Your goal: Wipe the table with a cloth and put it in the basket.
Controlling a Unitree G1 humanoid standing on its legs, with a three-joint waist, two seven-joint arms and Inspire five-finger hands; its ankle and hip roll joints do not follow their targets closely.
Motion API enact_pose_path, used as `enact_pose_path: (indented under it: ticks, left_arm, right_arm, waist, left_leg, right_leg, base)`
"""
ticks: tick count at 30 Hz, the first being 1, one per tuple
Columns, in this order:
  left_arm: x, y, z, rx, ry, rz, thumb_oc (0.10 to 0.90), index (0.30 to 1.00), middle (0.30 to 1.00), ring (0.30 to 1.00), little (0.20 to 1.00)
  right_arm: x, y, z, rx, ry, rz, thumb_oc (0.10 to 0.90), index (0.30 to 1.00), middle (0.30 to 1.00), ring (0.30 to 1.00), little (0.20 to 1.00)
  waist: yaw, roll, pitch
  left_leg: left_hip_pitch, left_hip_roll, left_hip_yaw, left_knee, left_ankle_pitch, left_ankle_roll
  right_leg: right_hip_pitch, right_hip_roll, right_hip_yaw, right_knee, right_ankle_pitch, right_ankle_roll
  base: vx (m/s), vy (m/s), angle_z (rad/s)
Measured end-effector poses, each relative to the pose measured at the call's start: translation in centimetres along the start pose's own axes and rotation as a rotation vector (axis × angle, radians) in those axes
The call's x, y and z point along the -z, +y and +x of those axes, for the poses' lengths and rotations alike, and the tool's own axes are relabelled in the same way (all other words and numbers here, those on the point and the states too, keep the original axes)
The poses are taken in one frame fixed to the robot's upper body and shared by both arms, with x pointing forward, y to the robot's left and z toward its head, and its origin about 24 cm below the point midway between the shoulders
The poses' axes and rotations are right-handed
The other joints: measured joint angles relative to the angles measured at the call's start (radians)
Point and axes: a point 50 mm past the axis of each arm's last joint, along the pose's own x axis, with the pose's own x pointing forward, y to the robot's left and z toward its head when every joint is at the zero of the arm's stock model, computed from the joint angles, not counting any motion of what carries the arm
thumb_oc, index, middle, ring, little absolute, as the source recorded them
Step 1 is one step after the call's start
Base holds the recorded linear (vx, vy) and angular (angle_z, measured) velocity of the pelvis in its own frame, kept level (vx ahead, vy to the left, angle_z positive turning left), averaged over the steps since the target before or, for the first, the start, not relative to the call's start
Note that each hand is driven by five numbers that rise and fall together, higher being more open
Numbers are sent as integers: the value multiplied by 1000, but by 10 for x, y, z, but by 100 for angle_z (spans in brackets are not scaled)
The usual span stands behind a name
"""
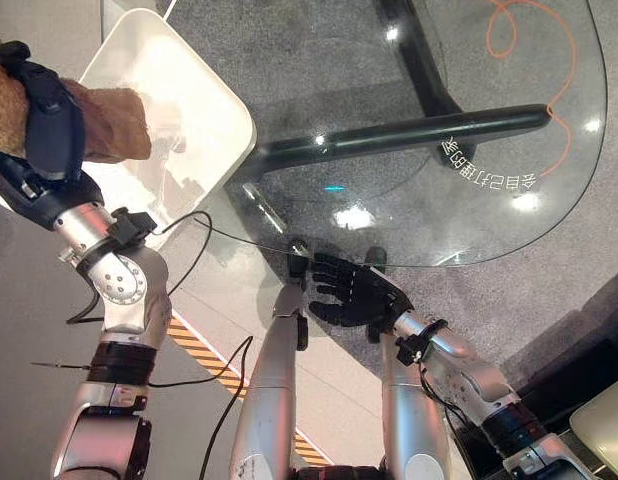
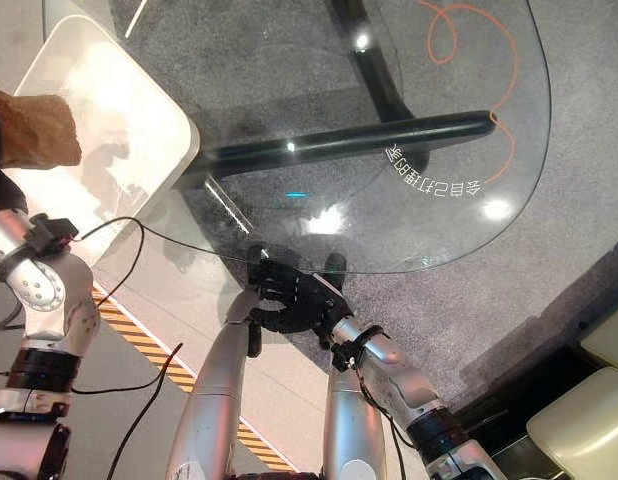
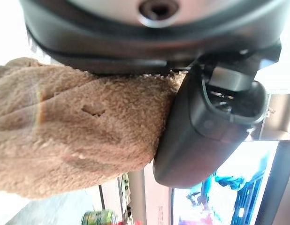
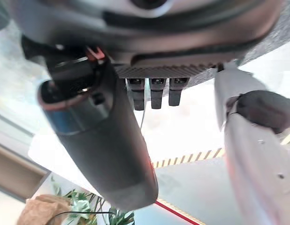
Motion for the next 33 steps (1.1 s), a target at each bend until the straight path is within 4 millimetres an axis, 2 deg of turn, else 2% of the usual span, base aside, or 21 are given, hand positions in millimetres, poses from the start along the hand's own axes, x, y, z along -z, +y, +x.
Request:
enact_pose_path:
  ticks: [8,11,14,16,20,22,28,33]
  left_arm:
    - [7,4,32,-186,-70,186,100,300,300,300,200]
    - [9,4,45,-182,-62,280,100,300,300,300,200]
    - [15,9,59,-179,-33,414,100,300,300,300,200]
    - [23,9,64,-177,12,496,100,300,300,300,200]
    - [43,4,67,-92,133,663,100,300,300,300,200]
    - [47,1,70,-63,188,681,100,300,300,300,200]
    - [40,-7,103,45,299,755,100,300,300,300,200]
    - [39,-8,111,135,354,853,100,300,300,300,200]
  right_arm:
    - [-4,1,8,-20,9,-23,800,900,900,900,900]
    - [-10,0,11,-27,5,-35,800,900,900,900,900]
    - [-14,1,17,-41,8,-48,800,900,900,900,900]
    - [-16,1,19,-47,8,-47,800,900,900,900,900]
    - [-21,-4,20,-51,-4,-39,800,900,900,900,900]
    - [-26,-5,21,-59,-20,-31,800,900,900,900,900]
    - [-27,-5,24,-85,-27,-14,800,900,900,900,900]
    - [-28,-1,26,-109,-23,-16,800,900,900,900,900]
  waist:
    - [-27,-2,-1]
    - [-30,-4,-1]
    - [-53,-27,0]
    - [-62,-54,-1]
    - [-75,-65,-1]
    - [-84,-67,-2]
    - [-93,-77,-3]
    - [-106,-80,-5]
  left_leg:
    - [-18,5,-3,11,-2,-2]
    - [-48,11,-4,24,-4,-5]
    - [-80,17,-6,45,-7,-8]
    - [-92,19,-6,49,-9,-9]
    - [-122,26,-14,67,-13,-10]
    - [-135,26,-16,74,-13,-11]
    - [-151,32,-21,82,-13,-11]
    - [-151,29,-21,83,-13,-10]
  right_leg:
    - [-12,6,-3,-1,4,-1]
    - [-36,12,-4,-2,9,-4]
    - [-56,18,-7,-3,15,-5]
    - [-67,21,-7,-4,17,-7]
    - [-77,28,-18,-21,30,-6]
    - [-83,29,-19,-25,34,-4]
    - [-87,35,-25,-39,48,-3]
    - [-85,32,-25,-41,50,0]
  base:
    - [-1,8,-1]
    - [-2,3,-2]
    - [-3,5,-1]
    - [-9,8,-2]
    - [0,0,0]
    - [0,0,0]
    - [-1,-1,-1]
    - [0,0,0]
